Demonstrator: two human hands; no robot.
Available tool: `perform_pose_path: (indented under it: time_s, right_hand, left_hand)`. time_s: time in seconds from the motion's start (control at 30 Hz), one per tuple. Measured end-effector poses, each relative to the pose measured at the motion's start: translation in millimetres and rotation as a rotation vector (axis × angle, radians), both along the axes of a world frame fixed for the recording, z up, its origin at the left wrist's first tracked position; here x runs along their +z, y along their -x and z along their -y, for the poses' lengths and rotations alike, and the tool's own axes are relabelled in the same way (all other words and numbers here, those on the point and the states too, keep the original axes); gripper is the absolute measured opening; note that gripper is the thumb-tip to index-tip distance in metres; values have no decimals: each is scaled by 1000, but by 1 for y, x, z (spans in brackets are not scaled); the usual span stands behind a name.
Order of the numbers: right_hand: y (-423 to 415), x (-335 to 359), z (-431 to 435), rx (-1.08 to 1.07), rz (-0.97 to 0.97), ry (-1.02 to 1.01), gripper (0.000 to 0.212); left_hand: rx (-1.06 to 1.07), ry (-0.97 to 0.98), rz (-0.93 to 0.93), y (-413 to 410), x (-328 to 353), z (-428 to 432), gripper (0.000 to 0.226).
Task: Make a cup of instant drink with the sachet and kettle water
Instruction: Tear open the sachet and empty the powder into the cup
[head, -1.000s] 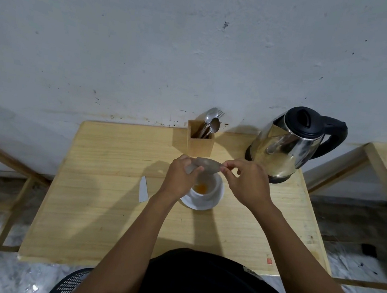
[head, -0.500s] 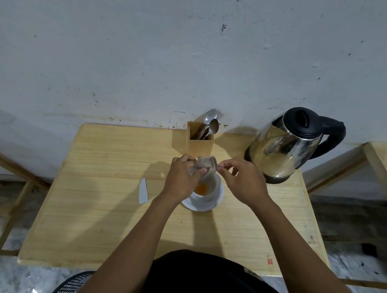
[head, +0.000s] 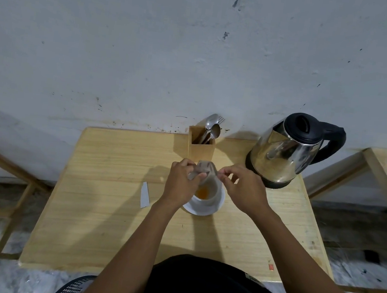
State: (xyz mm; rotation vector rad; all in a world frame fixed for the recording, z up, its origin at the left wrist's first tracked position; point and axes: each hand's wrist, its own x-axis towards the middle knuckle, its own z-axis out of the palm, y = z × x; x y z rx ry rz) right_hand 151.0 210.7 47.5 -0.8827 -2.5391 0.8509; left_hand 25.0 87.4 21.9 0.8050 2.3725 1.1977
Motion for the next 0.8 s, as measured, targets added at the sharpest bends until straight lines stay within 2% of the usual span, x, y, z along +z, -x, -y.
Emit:
perform_pose_path:
  time_s: [0.23,0.33,0.43,0.53,0.63,0.7,0.8]
  right_hand:
    - [-2,0,5,-59,-11,-1,5]
    - [-2,1,6,48,34,-17,5]
    - [-5,3,3,-35,-25,-28,4]
    - [-10,1,1,14,-87,26,3]
    - [-20,-3,6,6,-215,-54,4]
    - [-25,-7,11,25,-299,-127,6]
    - [-25,-15,22,117,-349,-261,7]
  left_hand:
    - [-21,-1,6,1,2,1,34]
    - [-13,-3,25,2,0,4,33]
    - [-18,-35,84,1,-1,4,31]
    - [27,-89,169,3,7,7,36]
    - [150,-28,231,12,13,16,44]
    - [192,35,326,16,19,23,51]
    - [108,37,607,16,32,31,56]
